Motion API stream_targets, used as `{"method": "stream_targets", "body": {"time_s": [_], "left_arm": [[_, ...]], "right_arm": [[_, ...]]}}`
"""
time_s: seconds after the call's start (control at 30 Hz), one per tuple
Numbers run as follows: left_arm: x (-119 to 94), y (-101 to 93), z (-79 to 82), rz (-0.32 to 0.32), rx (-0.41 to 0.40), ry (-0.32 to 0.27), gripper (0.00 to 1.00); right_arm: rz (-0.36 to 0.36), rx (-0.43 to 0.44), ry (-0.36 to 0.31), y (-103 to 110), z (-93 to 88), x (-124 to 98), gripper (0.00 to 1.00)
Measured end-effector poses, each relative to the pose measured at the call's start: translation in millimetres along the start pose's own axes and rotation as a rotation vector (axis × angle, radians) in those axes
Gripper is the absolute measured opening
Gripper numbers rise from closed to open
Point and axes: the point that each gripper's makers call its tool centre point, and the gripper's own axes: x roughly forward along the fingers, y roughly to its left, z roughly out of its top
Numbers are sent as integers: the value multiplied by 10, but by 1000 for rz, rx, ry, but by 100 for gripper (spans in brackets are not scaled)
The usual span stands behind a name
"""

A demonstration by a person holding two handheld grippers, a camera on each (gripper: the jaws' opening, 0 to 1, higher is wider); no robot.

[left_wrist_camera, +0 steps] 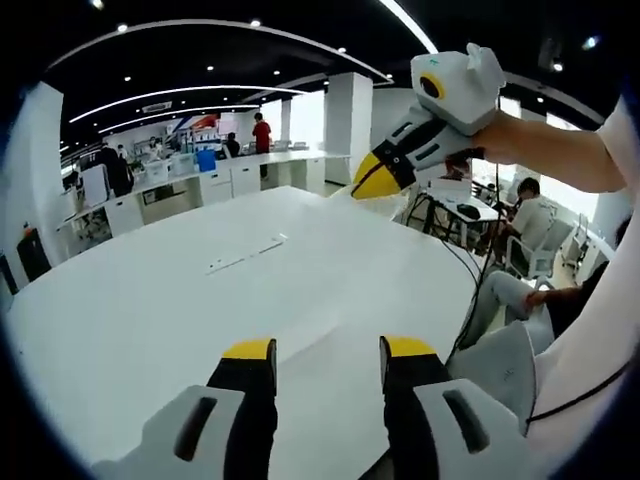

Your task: Arrange the food packaging bags into a neat stack by flattening each bag and aligning their edges.

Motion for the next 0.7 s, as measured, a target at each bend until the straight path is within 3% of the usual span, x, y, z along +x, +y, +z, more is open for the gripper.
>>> {"method": "stream_targets", "body": {"time_s": [0.43,0.7], "left_arm": [[40,52,-113,11,-25,12,48],[75,44,-126,6,-16,8,59]], "right_arm": [[-19,-13,8,-101,-82,137,0],[-33,-6,-1,-158,-93,179,0]]}}
